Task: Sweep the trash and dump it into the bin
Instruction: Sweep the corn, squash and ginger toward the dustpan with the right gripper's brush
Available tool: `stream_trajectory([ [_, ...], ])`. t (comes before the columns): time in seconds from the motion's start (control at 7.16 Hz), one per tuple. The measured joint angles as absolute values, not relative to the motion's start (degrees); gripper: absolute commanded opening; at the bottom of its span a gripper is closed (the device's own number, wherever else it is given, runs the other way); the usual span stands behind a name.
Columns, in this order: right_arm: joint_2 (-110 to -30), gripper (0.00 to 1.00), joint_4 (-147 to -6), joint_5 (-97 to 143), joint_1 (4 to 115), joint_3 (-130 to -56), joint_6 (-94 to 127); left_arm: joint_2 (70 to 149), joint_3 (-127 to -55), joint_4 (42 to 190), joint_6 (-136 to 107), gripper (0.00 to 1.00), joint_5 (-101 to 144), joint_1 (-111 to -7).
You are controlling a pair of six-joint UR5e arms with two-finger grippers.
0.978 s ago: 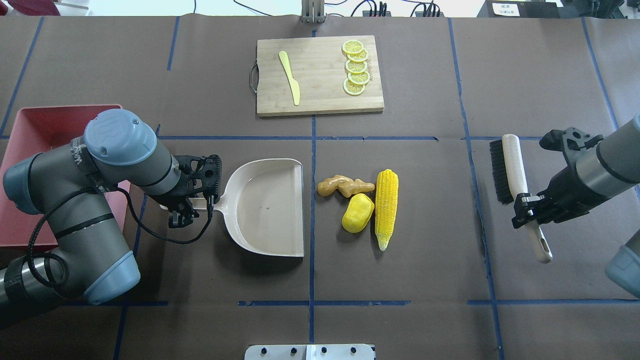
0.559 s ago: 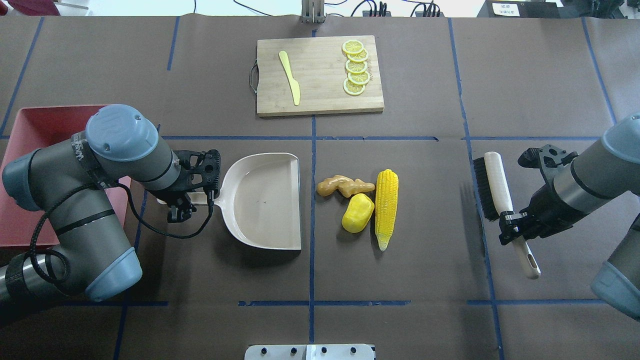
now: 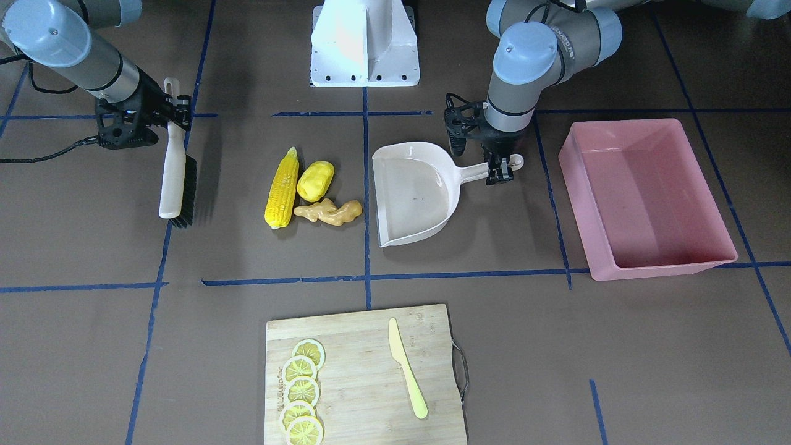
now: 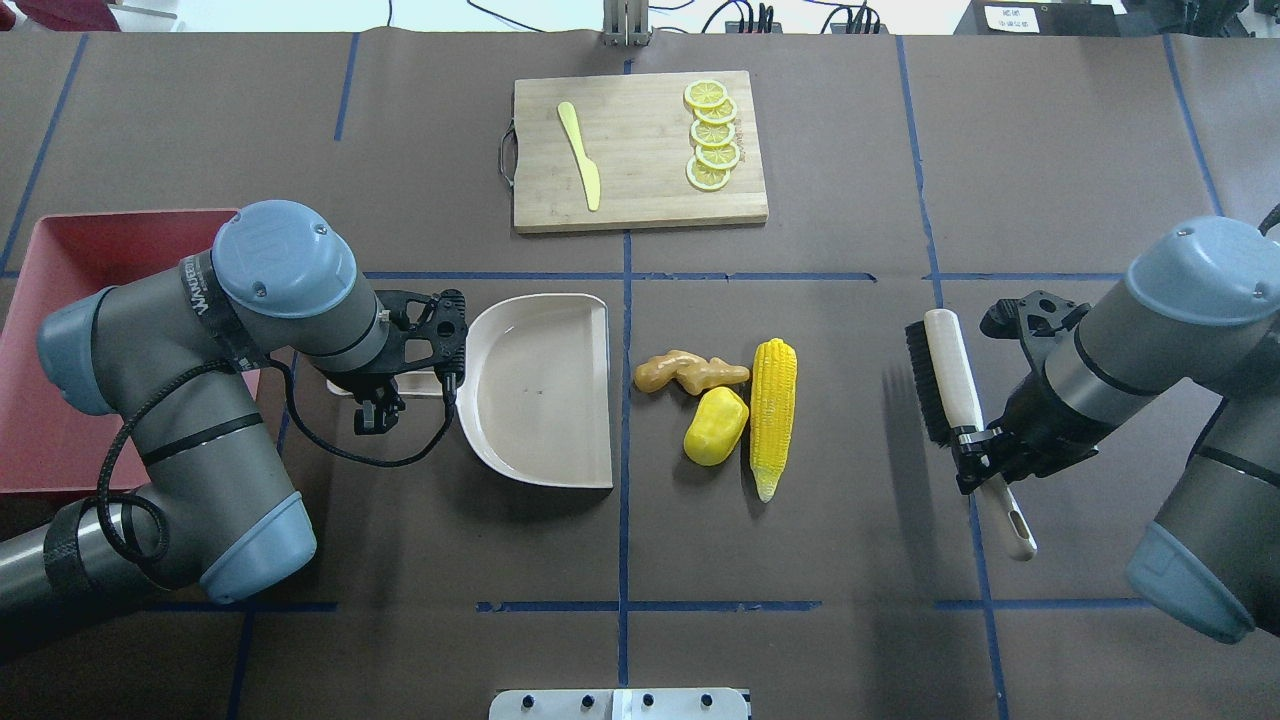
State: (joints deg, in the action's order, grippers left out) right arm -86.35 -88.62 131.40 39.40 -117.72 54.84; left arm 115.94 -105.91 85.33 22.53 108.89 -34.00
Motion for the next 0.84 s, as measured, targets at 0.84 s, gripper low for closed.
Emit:
stream_trajectory([
  [0.84, -73.21, 0.0, -101.7, 127.44, 32.48, -115.14, 54.94, 116.49, -105.63, 84.99, 22.37, 0.02, 107.63, -32.48],
])
